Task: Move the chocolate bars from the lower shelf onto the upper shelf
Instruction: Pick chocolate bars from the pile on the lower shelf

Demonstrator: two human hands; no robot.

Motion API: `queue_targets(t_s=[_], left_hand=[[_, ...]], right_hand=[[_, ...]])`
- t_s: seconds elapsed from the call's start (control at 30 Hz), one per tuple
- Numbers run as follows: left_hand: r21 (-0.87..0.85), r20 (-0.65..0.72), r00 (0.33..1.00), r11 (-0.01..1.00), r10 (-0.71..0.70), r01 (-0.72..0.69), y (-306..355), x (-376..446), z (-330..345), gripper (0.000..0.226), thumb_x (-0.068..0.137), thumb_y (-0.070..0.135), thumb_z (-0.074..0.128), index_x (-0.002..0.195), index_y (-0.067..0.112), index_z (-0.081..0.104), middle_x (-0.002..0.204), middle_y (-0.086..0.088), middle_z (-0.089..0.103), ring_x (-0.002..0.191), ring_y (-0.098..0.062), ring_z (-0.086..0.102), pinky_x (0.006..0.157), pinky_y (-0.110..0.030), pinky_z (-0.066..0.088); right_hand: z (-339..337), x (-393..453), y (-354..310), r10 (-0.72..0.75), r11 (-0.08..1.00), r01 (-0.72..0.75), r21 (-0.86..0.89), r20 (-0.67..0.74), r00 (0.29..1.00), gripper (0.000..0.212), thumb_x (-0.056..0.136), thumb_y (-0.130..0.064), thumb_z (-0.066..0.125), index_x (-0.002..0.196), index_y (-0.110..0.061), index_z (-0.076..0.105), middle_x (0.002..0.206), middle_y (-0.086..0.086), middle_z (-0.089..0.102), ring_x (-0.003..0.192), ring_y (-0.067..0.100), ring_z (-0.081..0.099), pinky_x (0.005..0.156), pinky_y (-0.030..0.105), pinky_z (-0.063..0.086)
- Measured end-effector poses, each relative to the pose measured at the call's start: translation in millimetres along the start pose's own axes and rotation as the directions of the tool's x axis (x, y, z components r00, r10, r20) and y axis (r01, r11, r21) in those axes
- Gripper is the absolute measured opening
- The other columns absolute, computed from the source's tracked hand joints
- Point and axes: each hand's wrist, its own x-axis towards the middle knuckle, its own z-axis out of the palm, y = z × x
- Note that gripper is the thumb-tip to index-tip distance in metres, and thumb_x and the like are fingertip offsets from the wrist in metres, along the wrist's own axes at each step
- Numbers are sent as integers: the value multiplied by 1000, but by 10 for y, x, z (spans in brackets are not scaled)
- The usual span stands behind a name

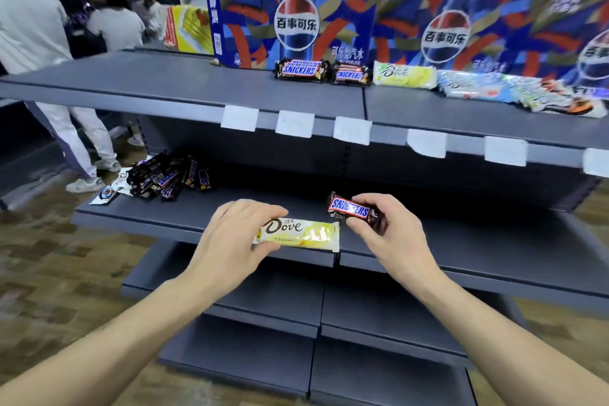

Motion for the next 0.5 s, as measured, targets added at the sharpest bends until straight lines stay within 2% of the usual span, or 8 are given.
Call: queue_targets(t_s=[0.13,0.27,0.4,0.5], left_hand=[[18,-33,998,998,57,-56,289,23,-201,52,79,33,76,125,37,53,116,26,56,113,-1,49,103,-32,37],[69,-102,987,990,127,-120,446,152,-424,55,77,31,77,127,35,54,116,24,58,109,-4,53,101,-33,39],[111,-182,970,983,163,-144,505,460,-643,55,73,30,78,123,35,56,111,23,60,105,-3,54,101,-26,33],[116,-243,948,977,205,-182,500,770,-722,52,71,26,79,119,31,60,108,20,62,102,-6,55,95,-25,35]], right_hand=[[-334,-51,-176,-59,998,59,4,-59,997,30,83,-18,76,107,-32,65,98,-19,65,79,-1,58,71,9,42],[-611,110,-370,-153,986,145,-85,-96,984,29,77,-18,77,103,-29,69,86,-19,65,67,2,55,65,9,41],[-819,532,-567,-212,967,191,-166,-123,969,25,76,-20,77,98,-28,68,89,-17,68,76,-4,58,73,16,44],[-888,917,-633,-234,955,208,-210,-108,966,25,75,-21,79,96,-26,68,91,-15,68,85,1,62,79,21,49]])
